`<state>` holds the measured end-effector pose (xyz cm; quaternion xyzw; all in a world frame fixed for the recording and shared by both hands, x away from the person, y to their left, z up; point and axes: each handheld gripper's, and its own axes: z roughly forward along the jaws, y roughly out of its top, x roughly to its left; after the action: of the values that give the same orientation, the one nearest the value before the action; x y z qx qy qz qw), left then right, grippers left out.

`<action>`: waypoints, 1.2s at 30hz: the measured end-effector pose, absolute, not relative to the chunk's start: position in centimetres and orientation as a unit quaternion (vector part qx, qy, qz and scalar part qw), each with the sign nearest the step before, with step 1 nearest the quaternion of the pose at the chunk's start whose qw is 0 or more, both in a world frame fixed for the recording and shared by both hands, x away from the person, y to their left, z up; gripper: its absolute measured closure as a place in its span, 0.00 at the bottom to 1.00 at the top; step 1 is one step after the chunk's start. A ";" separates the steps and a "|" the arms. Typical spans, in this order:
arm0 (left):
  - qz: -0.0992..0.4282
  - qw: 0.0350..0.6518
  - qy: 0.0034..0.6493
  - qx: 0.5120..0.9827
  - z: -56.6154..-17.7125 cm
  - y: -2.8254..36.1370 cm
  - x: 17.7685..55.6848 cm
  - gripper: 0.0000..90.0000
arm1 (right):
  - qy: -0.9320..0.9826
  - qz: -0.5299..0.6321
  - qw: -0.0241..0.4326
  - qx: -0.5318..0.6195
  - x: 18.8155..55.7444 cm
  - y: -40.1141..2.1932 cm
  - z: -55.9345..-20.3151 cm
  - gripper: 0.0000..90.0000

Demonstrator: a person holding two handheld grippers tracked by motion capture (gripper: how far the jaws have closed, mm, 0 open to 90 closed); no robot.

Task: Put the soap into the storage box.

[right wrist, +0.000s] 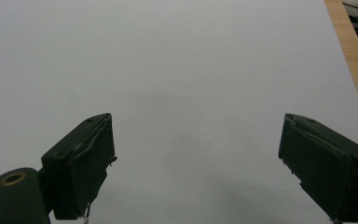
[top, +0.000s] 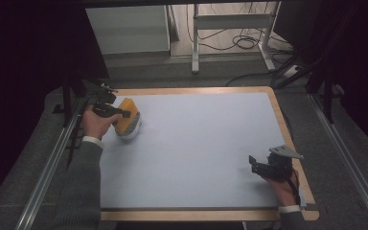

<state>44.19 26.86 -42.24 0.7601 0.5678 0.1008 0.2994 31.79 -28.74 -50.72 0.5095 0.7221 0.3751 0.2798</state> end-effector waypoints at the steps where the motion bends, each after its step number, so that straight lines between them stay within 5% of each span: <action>1: 0.103 0.301 0.568 0.759 -42.3 26.9 44.3 0.68 | 0.722 0.375 0.280 0.510 31.8 -28.7 -50.7 0.12; 36: 0.094 0.286 0.614 0.730 -45.8 27.5 45.9 0.68 | 0.723 0.375 0.280 0.508 31.8 -28.7 -50.8 0.11</action>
<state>45.87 27.49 -45.82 0.7298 0.6138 0.0941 0.2860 31.84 -28.68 -50.80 0.5083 0.7229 0.3747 0.2804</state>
